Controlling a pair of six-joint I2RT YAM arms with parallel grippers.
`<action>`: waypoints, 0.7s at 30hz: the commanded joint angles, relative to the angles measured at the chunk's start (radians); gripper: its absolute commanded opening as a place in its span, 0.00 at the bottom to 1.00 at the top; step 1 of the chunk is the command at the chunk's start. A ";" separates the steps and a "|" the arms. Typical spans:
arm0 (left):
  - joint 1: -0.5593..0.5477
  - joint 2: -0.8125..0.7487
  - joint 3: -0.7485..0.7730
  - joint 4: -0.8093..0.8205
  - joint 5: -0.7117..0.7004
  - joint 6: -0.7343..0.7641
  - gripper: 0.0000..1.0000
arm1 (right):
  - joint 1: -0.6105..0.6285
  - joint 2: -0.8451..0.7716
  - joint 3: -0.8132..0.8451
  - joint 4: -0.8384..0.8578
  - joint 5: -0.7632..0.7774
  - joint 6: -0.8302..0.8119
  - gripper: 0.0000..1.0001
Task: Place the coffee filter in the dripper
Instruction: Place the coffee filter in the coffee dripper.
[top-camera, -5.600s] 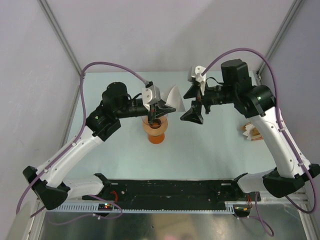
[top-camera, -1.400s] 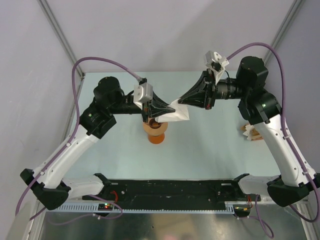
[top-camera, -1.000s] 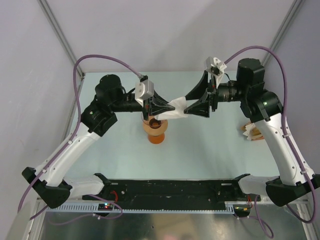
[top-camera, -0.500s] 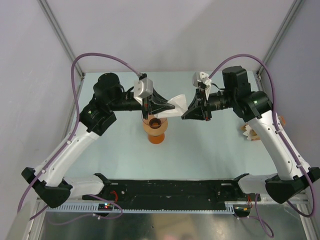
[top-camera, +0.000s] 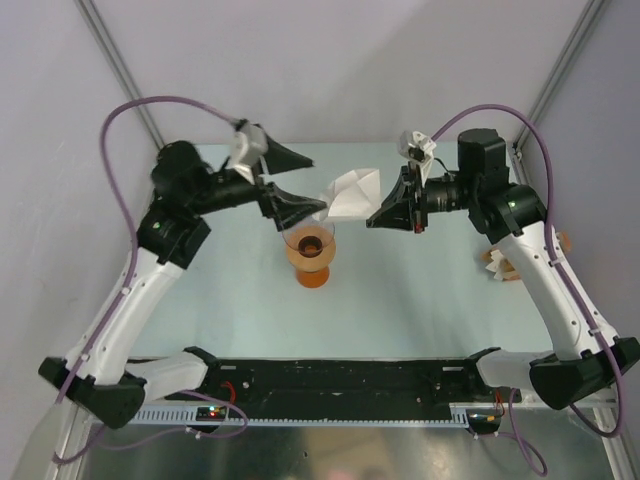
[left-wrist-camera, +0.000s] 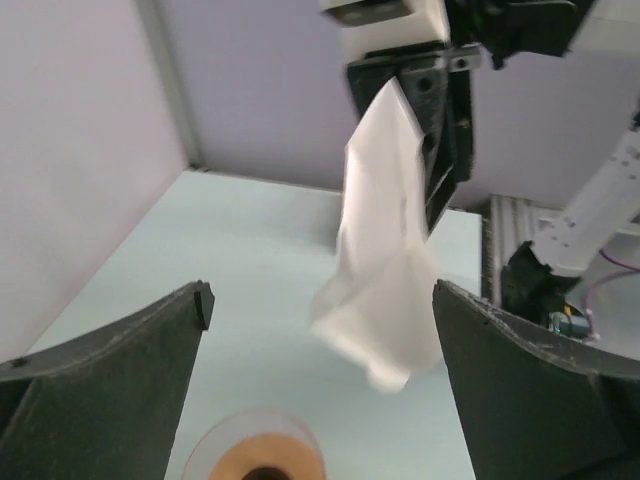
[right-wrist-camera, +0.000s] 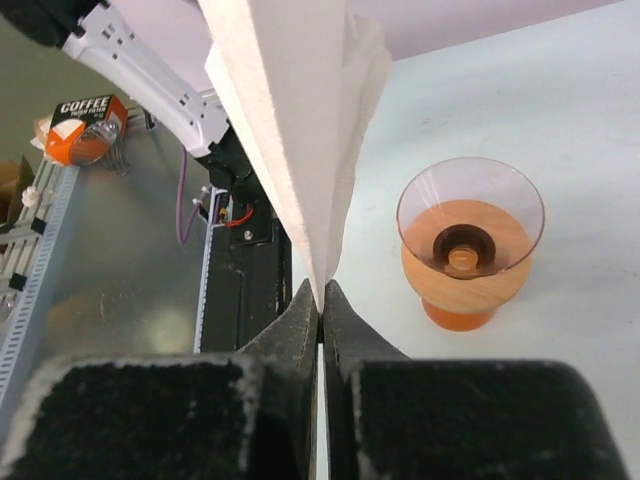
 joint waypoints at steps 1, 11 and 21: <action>0.168 -0.135 -0.146 0.354 -0.022 -0.334 0.99 | -0.035 -0.054 -0.068 0.390 -0.057 0.358 0.00; 0.084 -0.088 -0.279 0.673 -0.171 -0.587 0.94 | -0.068 0.034 -0.136 1.182 0.070 1.084 0.00; -0.039 0.082 -0.202 0.882 -0.336 -0.747 0.88 | -0.040 0.022 -0.154 1.161 0.156 1.122 0.00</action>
